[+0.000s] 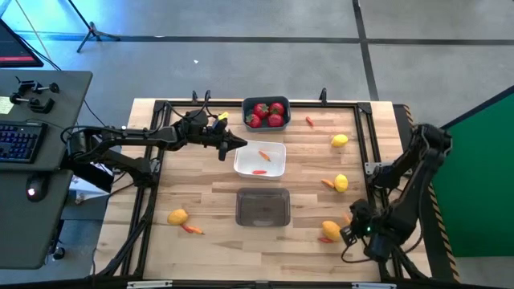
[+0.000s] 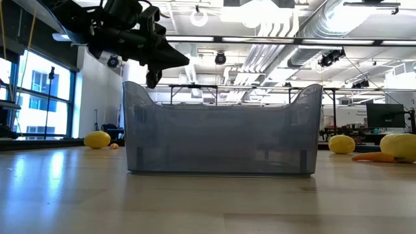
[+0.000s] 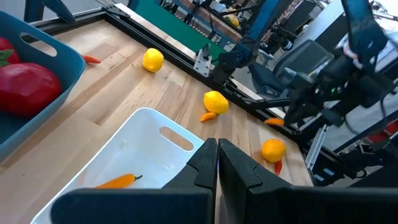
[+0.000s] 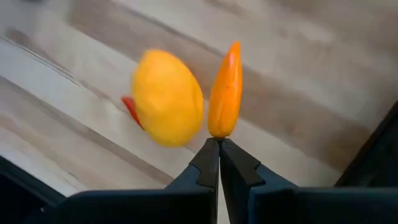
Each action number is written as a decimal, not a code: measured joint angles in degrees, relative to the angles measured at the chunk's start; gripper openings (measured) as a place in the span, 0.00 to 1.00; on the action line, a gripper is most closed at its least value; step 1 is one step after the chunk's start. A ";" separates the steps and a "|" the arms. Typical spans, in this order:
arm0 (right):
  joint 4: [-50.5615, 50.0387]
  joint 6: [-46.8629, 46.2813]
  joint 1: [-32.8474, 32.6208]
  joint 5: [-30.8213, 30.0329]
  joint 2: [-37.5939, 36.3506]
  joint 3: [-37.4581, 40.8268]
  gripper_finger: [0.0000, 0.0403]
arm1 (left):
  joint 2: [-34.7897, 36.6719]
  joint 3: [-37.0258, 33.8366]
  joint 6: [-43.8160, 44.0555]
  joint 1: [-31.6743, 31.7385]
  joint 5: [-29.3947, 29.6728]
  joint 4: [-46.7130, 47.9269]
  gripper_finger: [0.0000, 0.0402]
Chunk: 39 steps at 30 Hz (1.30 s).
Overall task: Sort produce into baskets
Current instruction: Put the orange chili pepper into the white bin
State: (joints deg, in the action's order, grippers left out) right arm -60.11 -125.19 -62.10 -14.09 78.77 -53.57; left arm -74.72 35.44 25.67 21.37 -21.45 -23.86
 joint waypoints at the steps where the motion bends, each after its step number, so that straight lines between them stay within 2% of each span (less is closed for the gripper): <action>1: -1.23 0.92 1.02 -0.57 -1.02 -0.46 0.00 | 0.00 0.00 -0.53 0.00 0.04 -0.01 0.00; 5: -2.43 9.49 7.99 -5.31 -4.84 -1.45 0.00 | 0.00 0.00 -1.61 0.00 0.09 -0.01 0.00; 10: 2.18 28.72 23.03 -8.69 -6.69 -1.98 0.00 | 0.00 0.00 -2.38 0.00 0.80 0.02 0.00; 16: 18.61 56.13 41.85 -8.66 -5.62 -2.04 0.00 | 0.00 0.00 -3.89 0.02 0.80 0.55 0.00; 22: 32.72 74.95 56.79 -1.97 -0.51 -2.06 0.00 | 0.00 0.00 -5.96 0.02 0.79 0.53 0.00; 27: 43.78 81.41 63.87 4.95 6.15 -2.14 0.00 | 0.33 0.00 -7.65 0.08 0.80 2.11 0.00; 39: 44.99 85.21 69.68 11.73 20.48 -10.25 0.00 | 3.98 0.00 -12.78 1.99 1.08 12.16 0.00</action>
State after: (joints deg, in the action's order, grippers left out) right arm -15.13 -39.98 7.58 -2.36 99.24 -63.82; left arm -70.74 35.44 12.89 23.35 -20.36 -11.70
